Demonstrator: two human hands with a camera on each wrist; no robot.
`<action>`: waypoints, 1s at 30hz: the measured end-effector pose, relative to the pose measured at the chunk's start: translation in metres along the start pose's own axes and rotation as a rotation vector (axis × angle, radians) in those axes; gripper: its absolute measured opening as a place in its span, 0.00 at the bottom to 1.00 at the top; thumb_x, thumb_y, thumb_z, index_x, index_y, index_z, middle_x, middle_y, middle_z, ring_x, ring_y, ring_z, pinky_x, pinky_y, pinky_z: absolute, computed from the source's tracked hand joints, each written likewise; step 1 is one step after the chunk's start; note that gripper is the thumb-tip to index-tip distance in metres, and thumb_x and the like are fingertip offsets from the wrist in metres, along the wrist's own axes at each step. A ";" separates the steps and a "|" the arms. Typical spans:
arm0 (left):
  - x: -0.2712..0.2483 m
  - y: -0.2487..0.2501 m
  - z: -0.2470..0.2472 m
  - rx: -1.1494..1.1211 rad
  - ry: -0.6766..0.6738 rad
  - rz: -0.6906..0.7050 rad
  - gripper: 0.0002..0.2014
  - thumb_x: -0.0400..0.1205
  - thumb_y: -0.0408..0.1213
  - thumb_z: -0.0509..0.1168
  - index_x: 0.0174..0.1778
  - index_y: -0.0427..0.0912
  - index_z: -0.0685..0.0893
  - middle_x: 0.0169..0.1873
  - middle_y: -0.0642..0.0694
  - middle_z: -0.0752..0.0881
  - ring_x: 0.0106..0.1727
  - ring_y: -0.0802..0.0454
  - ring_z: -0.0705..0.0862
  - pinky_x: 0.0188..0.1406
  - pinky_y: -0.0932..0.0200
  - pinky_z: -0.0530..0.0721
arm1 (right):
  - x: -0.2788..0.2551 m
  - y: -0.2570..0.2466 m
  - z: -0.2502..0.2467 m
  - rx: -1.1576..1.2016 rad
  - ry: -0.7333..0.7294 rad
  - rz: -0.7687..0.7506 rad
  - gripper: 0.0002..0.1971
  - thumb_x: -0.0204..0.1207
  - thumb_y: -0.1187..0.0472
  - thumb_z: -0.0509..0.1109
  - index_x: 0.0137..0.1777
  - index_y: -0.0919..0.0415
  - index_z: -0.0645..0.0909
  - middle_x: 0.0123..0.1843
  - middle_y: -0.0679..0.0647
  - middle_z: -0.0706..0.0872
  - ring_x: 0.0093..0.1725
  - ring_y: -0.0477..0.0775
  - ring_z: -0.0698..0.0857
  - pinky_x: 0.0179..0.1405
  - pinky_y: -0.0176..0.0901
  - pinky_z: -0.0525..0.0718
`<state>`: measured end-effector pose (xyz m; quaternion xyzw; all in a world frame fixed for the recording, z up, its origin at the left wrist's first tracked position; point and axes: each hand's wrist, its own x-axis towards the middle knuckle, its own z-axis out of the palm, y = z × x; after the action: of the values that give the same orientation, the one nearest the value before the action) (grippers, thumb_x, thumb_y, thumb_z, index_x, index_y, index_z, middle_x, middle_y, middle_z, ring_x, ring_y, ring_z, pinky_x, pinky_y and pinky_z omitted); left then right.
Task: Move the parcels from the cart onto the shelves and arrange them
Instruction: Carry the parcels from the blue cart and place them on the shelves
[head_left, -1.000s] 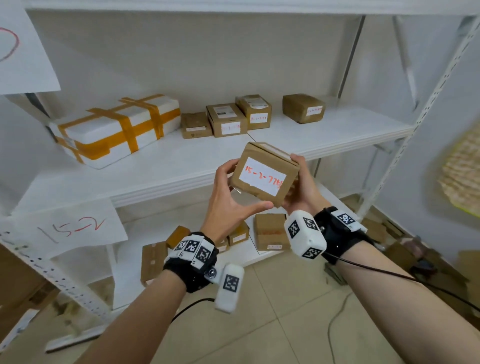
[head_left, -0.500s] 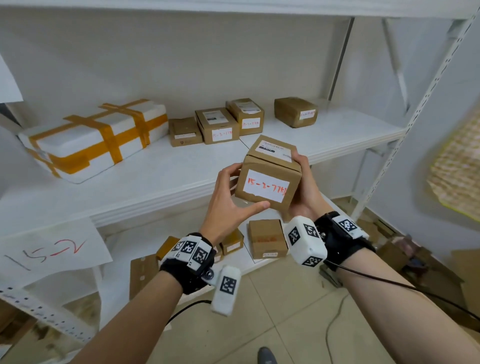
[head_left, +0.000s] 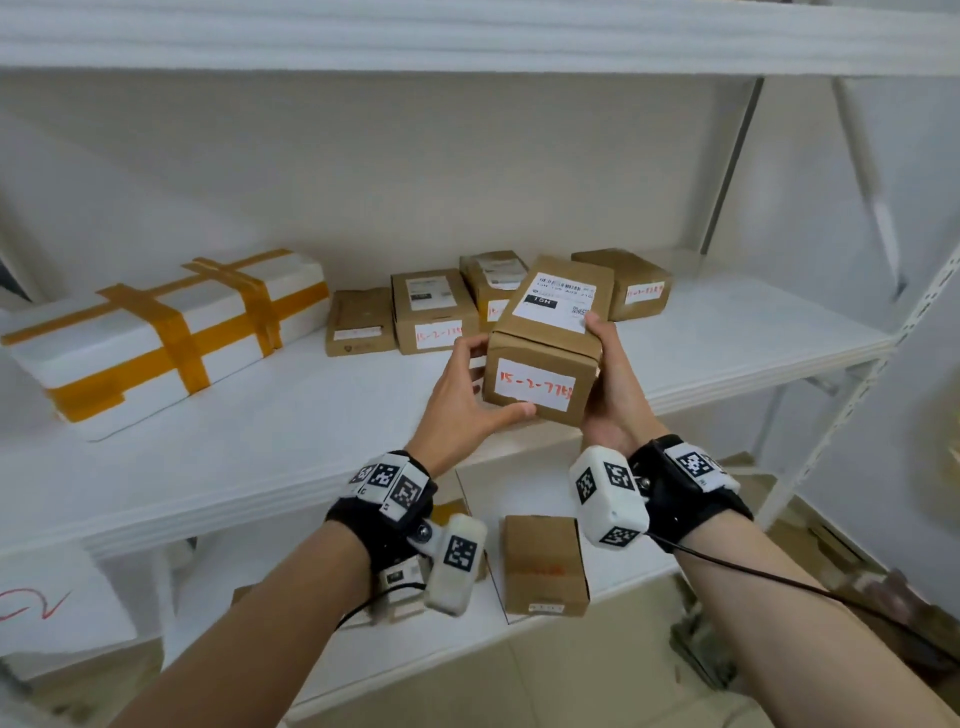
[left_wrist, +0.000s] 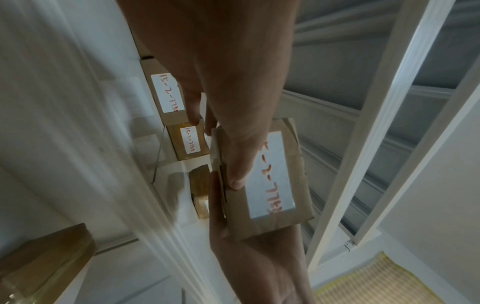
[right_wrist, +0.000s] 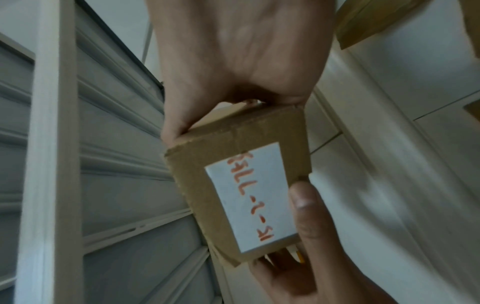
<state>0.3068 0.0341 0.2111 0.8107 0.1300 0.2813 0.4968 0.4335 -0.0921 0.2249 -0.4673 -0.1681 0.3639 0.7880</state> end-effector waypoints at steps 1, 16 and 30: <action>0.010 -0.001 0.003 0.007 0.001 0.004 0.41 0.70 0.40 0.81 0.74 0.51 0.64 0.69 0.56 0.77 0.65 0.60 0.77 0.63 0.69 0.75 | 0.009 -0.004 -0.005 0.013 -0.007 -0.006 0.27 0.81 0.37 0.64 0.74 0.50 0.81 0.66 0.60 0.89 0.68 0.64 0.86 0.70 0.64 0.82; 0.134 -0.041 -0.022 0.243 0.219 -0.100 0.19 0.79 0.37 0.72 0.65 0.42 0.78 0.66 0.47 0.79 0.64 0.53 0.81 0.64 0.58 0.80 | 0.123 -0.065 -0.092 0.052 0.033 0.048 0.23 0.80 0.39 0.64 0.69 0.49 0.84 0.50 0.54 0.92 0.44 0.56 0.91 0.42 0.49 0.90; 0.203 -0.062 -0.047 0.788 -0.161 -0.269 0.31 0.75 0.39 0.75 0.75 0.45 0.75 0.74 0.42 0.73 0.74 0.45 0.73 0.69 0.56 0.71 | 0.205 -0.087 -0.097 -0.298 0.111 0.103 0.32 0.67 0.39 0.78 0.68 0.56 0.85 0.62 0.64 0.90 0.60 0.67 0.90 0.61 0.65 0.86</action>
<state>0.4480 0.1969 0.2395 0.9338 0.2930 0.0783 0.1896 0.6672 -0.0281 0.2350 -0.6061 -0.1524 0.3484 0.6986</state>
